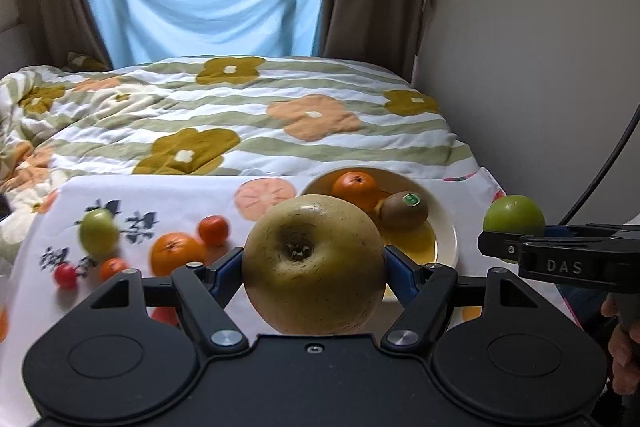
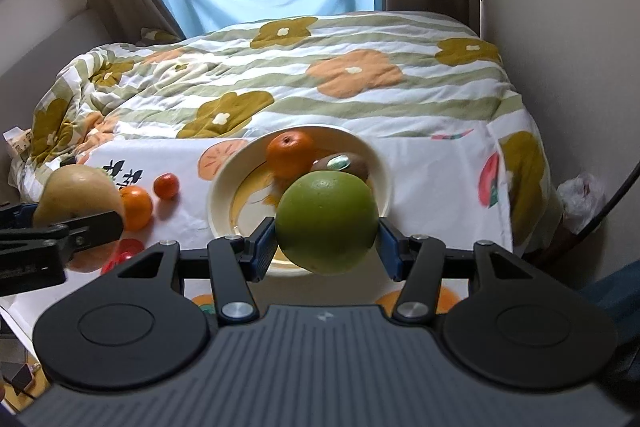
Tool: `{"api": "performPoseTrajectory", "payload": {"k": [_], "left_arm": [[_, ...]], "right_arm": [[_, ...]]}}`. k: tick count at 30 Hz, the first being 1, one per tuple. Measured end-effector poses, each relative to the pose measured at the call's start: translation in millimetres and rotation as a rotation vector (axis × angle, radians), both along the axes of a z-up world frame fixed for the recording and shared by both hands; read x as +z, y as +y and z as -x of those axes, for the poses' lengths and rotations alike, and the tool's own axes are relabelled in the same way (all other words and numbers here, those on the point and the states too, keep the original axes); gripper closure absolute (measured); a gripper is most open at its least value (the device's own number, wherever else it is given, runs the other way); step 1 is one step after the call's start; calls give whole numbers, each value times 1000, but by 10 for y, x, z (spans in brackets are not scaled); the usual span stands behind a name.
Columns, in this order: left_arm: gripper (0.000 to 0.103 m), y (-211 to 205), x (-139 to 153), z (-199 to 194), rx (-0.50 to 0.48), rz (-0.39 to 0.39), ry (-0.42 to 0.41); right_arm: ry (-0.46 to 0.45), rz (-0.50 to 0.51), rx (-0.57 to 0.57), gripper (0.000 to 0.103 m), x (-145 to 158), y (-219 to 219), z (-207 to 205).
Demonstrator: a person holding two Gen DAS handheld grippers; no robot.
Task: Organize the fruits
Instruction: 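Lower the yellow apple and green fruit into the bowl and open both grippers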
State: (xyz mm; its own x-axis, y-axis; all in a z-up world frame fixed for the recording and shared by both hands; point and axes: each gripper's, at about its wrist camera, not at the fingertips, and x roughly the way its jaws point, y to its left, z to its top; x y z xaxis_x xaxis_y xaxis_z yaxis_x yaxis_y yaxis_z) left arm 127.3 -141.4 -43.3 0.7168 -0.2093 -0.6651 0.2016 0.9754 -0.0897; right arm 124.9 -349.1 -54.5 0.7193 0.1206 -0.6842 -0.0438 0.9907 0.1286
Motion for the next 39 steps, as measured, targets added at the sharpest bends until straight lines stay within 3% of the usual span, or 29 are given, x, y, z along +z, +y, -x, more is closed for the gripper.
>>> {"api": "performPoseTrajectory", "payload": {"k": [17, 27, 34, 35, 37, 39], "left_arm": [[26, -449, -567, -1042, -204, -96, 63], [26, -688, -860, -1257, -320, -201, 111], [25, -656, -928, -1315, -326, -191, 174], [24, -625, -911, -1305, -326, -178, 175], [4, -577, -808, -1264, -323, -151, 144], [0, -530, -705, -1225, -312, -130, 113]], "right_arm": [[38, -21, -125, 35, -243, -266, -464], [79, -14, -196, 35, -376, -349, -590], [83, -11, -209, 35, -369, -374, -636], [84, -13, -208, 35, -366, -376, -647], [85, -15, -204, 35, -355, -389, -665], [88, -16, -190, 35, -345, -398, -684]]}}
